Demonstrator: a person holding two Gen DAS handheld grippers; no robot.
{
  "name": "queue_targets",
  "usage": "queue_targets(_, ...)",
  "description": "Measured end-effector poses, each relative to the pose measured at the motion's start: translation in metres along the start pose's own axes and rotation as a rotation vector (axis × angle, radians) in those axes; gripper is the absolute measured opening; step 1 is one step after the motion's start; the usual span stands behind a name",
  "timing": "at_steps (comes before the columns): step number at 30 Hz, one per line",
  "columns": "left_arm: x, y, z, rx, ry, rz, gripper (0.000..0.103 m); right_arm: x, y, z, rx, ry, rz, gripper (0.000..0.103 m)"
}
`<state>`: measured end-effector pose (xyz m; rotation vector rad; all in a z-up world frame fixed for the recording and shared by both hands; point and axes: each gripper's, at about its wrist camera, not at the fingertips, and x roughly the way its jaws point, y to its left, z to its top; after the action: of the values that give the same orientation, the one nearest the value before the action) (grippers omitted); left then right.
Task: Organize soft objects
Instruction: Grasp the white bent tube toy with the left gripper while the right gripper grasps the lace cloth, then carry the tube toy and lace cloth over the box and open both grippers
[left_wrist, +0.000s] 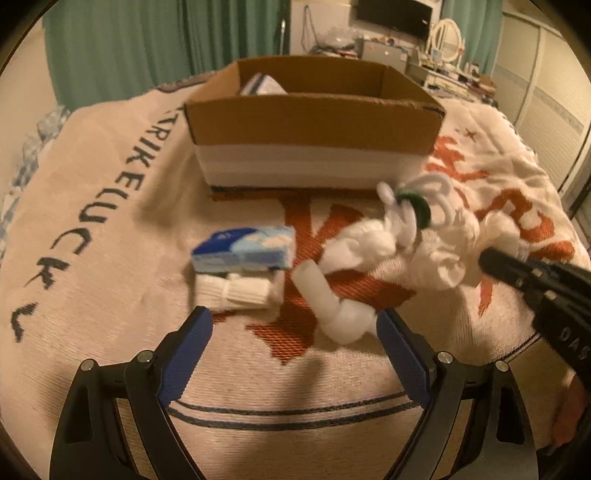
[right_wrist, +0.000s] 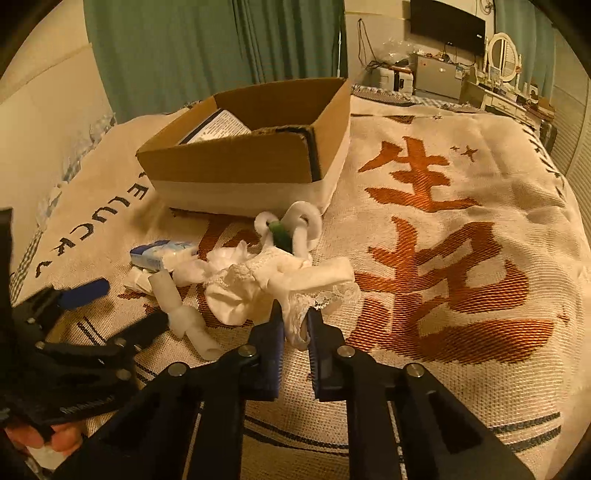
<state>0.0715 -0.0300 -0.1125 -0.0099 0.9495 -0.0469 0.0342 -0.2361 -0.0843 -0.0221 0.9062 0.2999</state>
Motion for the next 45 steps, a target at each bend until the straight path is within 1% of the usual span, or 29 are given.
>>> queue_targets(4, 0.009, -0.013, -0.002, 0.027, 0.021, -0.020, 0.090, -0.001, -0.005, -0.001, 0.018, -0.006, 0.010, 0.010)
queue_targets(5, 0.011, -0.015, -0.002, 0.027, 0.024, -0.026, 0.088, 0.000, -0.007, -0.001, 0.021, -0.002, 0.013, 0.010)
queue_targets(6, 0.016, -0.017, -0.001, 0.027, 0.033, -0.038, 0.082, 0.002, -0.007, -0.001, 0.023, 0.004, 0.016, 0.010)
queue_targets(9, 0.024, -0.019, 0.002, 0.024, 0.049, -0.054, 0.080, 0.006, -0.008, -0.003, 0.023, 0.013, 0.021, 0.010)
queue_targets(10, 0.026, -0.019, 0.002, 0.023, 0.050, -0.066, 0.074, 0.007, -0.009, -0.003, 0.023, 0.016, 0.024, 0.010)
queue_targets(11, 0.028, -0.020, 0.003, 0.023, 0.054, -0.078, 0.072, 0.007, -0.009, -0.003, 0.025, 0.018, 0.026, 0.010)
queue_targets(12, 0.031, -0.021, 0.004, 0.027, 0.060, -0.091, 0.068, 0.008, -0.009, -0.003, 0.026, 0.020, 0.029, 0.010)
queue_targets(14, 0.034, -0.025, 0.003, 0.038, 0.074, -0.105, 0.057, 0.010, -0.010, -0.003, 0.029, 0.025, 0.033, 0.010)
queue_targets(15, 0.035, -0.027, 0.001, 0.046, 0.084, -0.130, 0.047, 0.010, -0.010, -0.004, 0.029, 0.025, 0.034, 0.010)
queue_targets(16, 0.035, -0.028, 0.000, 0.051, 0.084, -0.137, 0.044, 0.010, -0.010, -0.004, 0.029, 0.024, 0.036, 0.010)
queue_targets(19, 0.030, -0.028, -0.001, 0.067, 0.075, -0.139, 0.040, 0.010, -0.010, -0.004, 0.030, 0.023, 0.034, 0.010)
queue_targets(24, 0.019, -0.021, -0.005, 0.058, 0.070, -0.156, 0.033, 0.001, -0.008, -0.005, 0.024, -0.003, 0.026, 0.010)
queue_targets(33, -0.019, -0.014, -0.010, 0.069, 0.010, -0.151, 0.031, -0.032, -0.001, -0.011, 0.036, -0.053, 0.030, 0.008)
queue_targets(39, -0.053, -0.016, -0.002, 0.084, -0.067, -0.140, 0.031, -0.059, 0.006, -0.014, 0.038, -0.092, 0.024, 0.008)
queue_targets(45, -0.092, -0.010, 0.011, 0.098, -0.160, -0.131, 0.031, -0.091, 0.017, -0.004, 0.007, -0.158, 0.008, 0.008)
